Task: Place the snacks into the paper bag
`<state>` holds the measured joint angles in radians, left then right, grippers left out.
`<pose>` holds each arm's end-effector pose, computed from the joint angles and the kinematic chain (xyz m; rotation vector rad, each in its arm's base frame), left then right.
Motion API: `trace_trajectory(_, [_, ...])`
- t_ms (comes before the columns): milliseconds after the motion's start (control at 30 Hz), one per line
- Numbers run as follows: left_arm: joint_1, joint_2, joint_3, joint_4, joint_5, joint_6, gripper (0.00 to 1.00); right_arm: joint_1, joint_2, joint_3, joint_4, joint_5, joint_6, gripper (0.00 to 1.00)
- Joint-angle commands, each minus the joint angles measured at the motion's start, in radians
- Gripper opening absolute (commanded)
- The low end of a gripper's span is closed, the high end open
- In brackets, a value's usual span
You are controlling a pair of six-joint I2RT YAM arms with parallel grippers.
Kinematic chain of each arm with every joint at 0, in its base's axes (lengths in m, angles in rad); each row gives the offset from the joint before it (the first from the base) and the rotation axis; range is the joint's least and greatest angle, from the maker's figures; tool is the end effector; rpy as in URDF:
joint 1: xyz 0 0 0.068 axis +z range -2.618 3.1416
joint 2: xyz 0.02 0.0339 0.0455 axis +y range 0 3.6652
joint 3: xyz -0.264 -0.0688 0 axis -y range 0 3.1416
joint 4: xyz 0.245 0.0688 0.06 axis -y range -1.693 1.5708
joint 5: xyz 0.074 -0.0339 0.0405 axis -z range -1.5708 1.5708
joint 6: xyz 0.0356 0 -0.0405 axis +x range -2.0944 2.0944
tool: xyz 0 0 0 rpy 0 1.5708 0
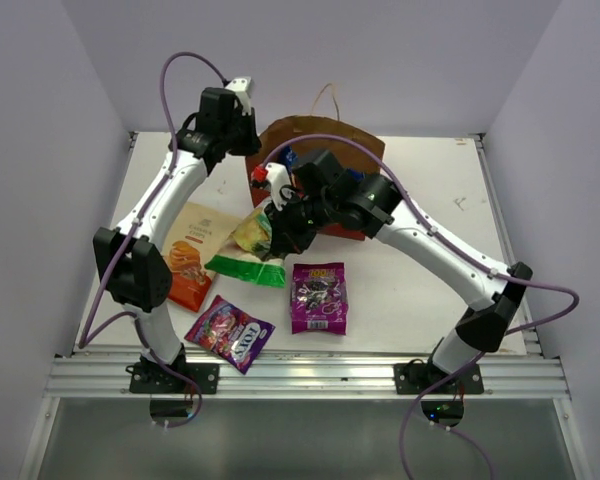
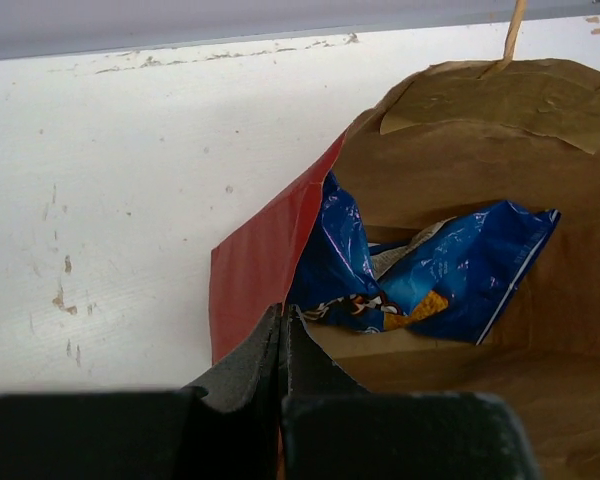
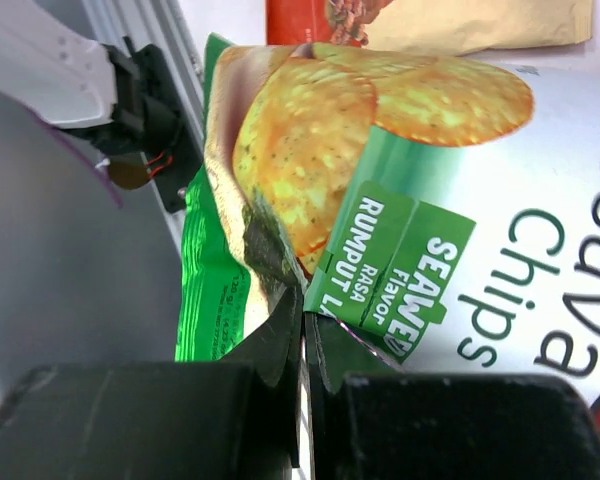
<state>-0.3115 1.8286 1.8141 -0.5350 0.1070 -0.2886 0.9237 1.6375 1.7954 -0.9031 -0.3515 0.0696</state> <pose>0.4048 -0.1343 0.3681 0.0892 2.1508 -0.4663 0.2007 0.2859 0.4018 -1.1782 2.1329 0.8862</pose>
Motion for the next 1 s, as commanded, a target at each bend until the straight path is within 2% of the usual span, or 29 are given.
trace_trajectory(0, [-0.017,0.001,0.071,-0.034,-0.061,-0.040,0.00,-0.002,-0.045,0.151,-0.129,-0.041,-0.022,0.00])
trace_trajectory(233, [-0.040,0.018,0.103,-0.037,-0.089,-0.075,0.00,0.000,0.074,0.649,-0.247,0.005,0.012,0.00])
trace_trajectory(300, [-0.044,0.020,0.106,-0.039,-0.096,-0.080,0.00,-0.002,0.074,0.691,-0.229,0.023,0.016,0.00])
trace_trajectory(400, [-0.052,0.015,0.103,-0.040,-0.102,-0.087,0.00,-0.008,0.018,0.624,-0.160,0.113,-0.013,0.00])
trace_trajectory(500, [-0.055,0.006,0.099,-0.042,-0.102,-0.089,0.00,-0.032,-0.027,0.463,-0.059,0.186,-0.036,0.00])
trace_trajectory(633, [-0.058,-0.012,0.079,-0.043,-0.130,-0.092,0.00,-0.161,-0.097,0.223,0.146,0.166,-0.013,0.00])
trace_trajectory(733, [-0.061,-0.023,0.065,-0.043,-0.130,-0.092,0.00,-0.223,-0.082,0.180,0.246,0.180,-0.017,0.00])
trace_trajectory(967, [-0.066,-0.034,0.047,-0.042,-0.127,-0.090,0.00,-0.312,-0.004,0.219,0.363,0.140,0.033,0.00])
